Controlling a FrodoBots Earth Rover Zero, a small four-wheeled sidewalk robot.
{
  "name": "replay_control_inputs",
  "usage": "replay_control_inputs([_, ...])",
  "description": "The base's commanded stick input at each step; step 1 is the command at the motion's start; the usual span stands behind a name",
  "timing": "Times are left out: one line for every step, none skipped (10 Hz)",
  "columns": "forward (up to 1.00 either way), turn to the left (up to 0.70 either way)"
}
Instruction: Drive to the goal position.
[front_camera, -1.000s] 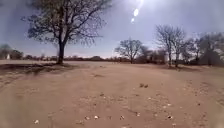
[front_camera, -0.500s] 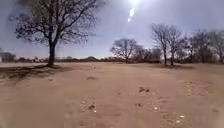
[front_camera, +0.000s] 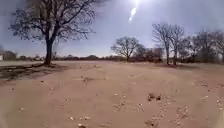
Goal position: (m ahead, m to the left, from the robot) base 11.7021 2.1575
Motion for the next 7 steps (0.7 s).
replay_control_inputs([1.00,0.00])
replay_control_inputs([1.00,0.00])
replay_control_inputs([1.00,0.00])
replay_control_inputs([1.00,0.00])
replay_control_inputs([1.00,0.00])
replay_control_inputs([1.00,0.00])
replay_control_inputs([1.00,0.00])
